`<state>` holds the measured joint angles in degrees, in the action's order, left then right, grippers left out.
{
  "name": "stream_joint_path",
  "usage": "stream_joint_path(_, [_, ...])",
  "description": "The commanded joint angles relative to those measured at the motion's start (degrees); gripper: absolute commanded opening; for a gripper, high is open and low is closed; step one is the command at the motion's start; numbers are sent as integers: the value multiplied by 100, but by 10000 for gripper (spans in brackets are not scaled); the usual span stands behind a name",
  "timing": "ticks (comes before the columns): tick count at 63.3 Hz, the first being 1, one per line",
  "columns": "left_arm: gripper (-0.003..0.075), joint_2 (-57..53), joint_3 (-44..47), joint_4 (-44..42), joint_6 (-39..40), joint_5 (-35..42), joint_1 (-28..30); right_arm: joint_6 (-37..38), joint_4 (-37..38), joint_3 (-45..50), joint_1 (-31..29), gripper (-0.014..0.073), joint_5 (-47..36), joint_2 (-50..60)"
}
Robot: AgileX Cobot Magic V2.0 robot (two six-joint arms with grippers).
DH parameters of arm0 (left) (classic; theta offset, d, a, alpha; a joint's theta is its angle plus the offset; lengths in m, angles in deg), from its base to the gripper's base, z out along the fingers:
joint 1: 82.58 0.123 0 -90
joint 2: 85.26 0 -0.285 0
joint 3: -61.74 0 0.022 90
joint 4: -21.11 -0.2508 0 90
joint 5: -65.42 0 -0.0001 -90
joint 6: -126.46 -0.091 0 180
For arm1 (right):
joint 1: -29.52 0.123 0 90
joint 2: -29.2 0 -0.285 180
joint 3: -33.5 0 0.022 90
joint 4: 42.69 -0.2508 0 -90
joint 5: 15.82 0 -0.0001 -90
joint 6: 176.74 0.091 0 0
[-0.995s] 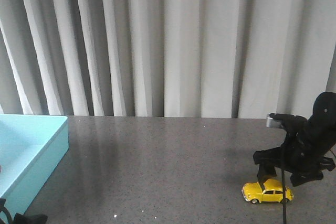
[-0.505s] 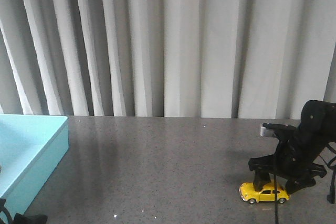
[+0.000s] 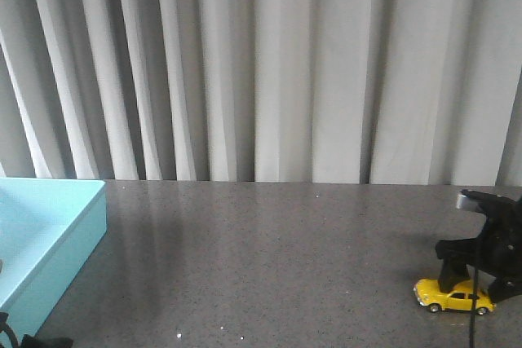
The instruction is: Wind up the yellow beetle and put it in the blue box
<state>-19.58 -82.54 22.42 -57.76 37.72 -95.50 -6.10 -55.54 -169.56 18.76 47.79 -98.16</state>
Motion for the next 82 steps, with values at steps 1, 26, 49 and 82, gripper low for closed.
stream_joint_path(1, [580, -59, -192, 50, 6, 271, -40, -298, 144, -74, -342, 565, -59, 125])
stream_joint_path(26, [580, -59, -192, 39, 1, 187, -40, -1245, -252, -74, -1080, 565, 44, 125])
stream_joint_path(49, [580, -59, -192, -14, 1, 134, -40, -1740, -483, -764, -1114, 565, 692, 159])
stream_joint_path(82, [580, -59, -192, -8, 1, 100, -40, -955, -872, -697, -369, 565, 680, 2311])
